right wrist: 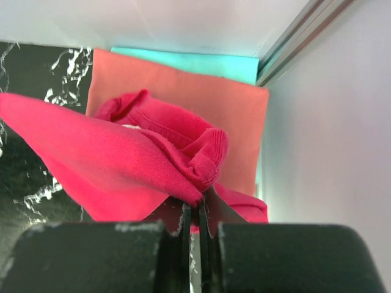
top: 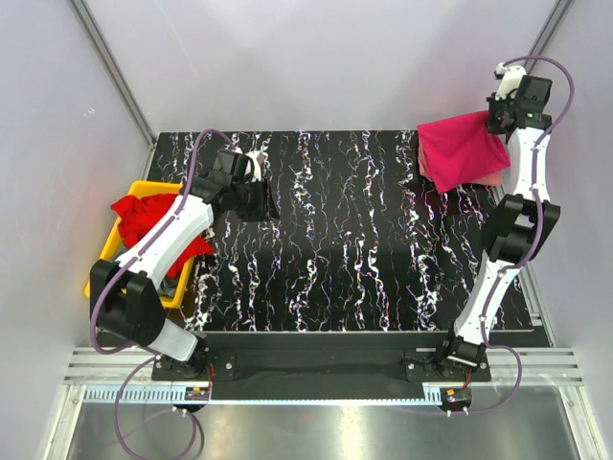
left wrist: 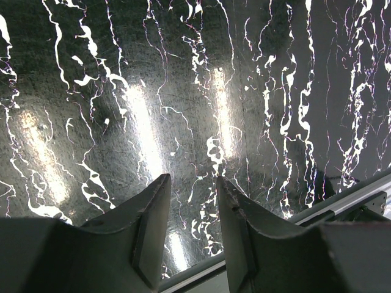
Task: Fold and stack the t-shirts
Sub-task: Neatly place the folded tshirt to the corner
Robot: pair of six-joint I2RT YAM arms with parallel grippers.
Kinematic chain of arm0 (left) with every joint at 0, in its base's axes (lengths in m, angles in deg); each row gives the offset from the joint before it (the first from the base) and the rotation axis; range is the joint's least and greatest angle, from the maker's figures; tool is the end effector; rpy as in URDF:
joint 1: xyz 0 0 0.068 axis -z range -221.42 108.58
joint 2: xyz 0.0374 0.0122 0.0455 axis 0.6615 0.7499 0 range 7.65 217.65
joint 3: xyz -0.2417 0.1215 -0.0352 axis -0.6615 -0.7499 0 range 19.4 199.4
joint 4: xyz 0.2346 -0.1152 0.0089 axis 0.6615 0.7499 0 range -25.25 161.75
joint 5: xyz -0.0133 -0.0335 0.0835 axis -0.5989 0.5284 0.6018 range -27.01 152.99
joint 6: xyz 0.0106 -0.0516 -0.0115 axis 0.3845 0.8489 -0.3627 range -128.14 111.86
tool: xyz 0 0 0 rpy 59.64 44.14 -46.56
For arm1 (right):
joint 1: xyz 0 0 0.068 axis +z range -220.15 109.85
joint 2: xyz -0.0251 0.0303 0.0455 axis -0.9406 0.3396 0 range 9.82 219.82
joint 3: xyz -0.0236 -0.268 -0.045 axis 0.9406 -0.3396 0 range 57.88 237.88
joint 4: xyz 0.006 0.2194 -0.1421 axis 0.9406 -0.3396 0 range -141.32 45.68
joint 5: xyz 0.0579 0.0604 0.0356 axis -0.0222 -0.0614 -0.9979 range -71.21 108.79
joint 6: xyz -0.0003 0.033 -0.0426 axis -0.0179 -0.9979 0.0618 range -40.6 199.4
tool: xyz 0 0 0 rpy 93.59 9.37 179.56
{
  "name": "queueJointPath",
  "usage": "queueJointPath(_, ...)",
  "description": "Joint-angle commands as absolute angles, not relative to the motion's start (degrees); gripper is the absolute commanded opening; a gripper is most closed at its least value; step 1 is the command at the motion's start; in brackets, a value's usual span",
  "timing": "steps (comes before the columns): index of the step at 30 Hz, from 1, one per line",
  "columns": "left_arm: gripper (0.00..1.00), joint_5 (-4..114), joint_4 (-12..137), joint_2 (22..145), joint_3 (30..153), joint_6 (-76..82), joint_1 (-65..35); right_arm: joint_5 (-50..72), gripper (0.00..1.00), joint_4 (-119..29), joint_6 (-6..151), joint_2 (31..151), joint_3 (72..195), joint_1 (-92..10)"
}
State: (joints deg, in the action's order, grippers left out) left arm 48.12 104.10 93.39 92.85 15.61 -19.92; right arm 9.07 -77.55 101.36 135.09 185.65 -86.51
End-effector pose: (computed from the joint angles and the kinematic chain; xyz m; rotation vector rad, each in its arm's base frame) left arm 0.2942 -0.1257 0.2983 0.0655 2.5468 -0.6472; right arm 0.4894 -0.1374 0.3440 -0.2043 2.0967 -0.2238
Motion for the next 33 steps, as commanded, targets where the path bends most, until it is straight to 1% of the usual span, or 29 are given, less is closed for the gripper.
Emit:
queueJointPath(1, 0.41, 47.3, 102.5, 93.8, 92.7, 14.6, -19.6, 2.9, 0.0, -76.9, 93.9, 139.0, 192.2, -88.4)
queueJointPath(4, 0.41, 47.6, 102.6, 93.9, 92.7, 14.4, -19.5, 0.1, 0.0, -77.7, 92.0, 142.5, 194.8, -89.9)
queueJointPath(7, 0.41, 47.5, 102.7, 94.1, 92.9, 14.5, -19.6, -2.4, 0.0, -78.6, 92.8, 142.2, 193.7, -90.0)
queueJointPath(9, 0.4, 47.3, 102.8, 94.1, 93.0, 14.5, -19.5, -4.0, 0.0, -78.4, 93.2, 139.6, 191.3, -89.9)
queueJointPath(12, 0.4, 47.3, 102.7, 93.5, 92.9, 14.5, -19.5, -5.0, 0.0, -77.6, 94.2, 133.8, 183.4, -89.7)
queueJointPath(16, 0.4, 47.5, 102.8, 93.0, 93.1, 14.5, -19.5, -6.7, 0.0, -79.3, 94.9, 125.7, 178.9, -87.8)
queueJointPath(19, 0.4, 47.3, 102.8, 92.5, 93.1, 14.4, -19.5, -6.3, 0.0, -84.3, 96.0, 123.2, 179.3, -84.7)
queueJointPath(22, 0.4, 46.6, 102.8, 91.9, 93.2, 14.5, -19.5, -6.0, 0.0, -86.3, 95.1, 121.7, 178.5, -82.1)
queueJointPath(27, 0.4, 46.2, 102.6, 90.7, 92.9, 14.5, -19.5, -8.5, 0.0, -85.0, 91.5, 118.9, 176.4, -77.4)
queueJointPath(29, 0.4, 46.0, 102.5, 90.5, 92.7, 14.6, -19.5, -10.9, 0.0, -84.3, 89.3, 119.2, 177.1, -77.0)
queueJointPath(32, 0.4, 46.0, 102.4, 90.1, 92.4, 14.5, -19.5, -9.7, 0.0, -84.9, 88.4, 122.0, 180.0, -77.1)
queueJointPath(33, 0.4, 46.1, 102.5, 90.1, 92.4, 14.5, -19.5, -9.2, 0.0, -85.8, 88.7, 123.4, 182.7, -77.2)
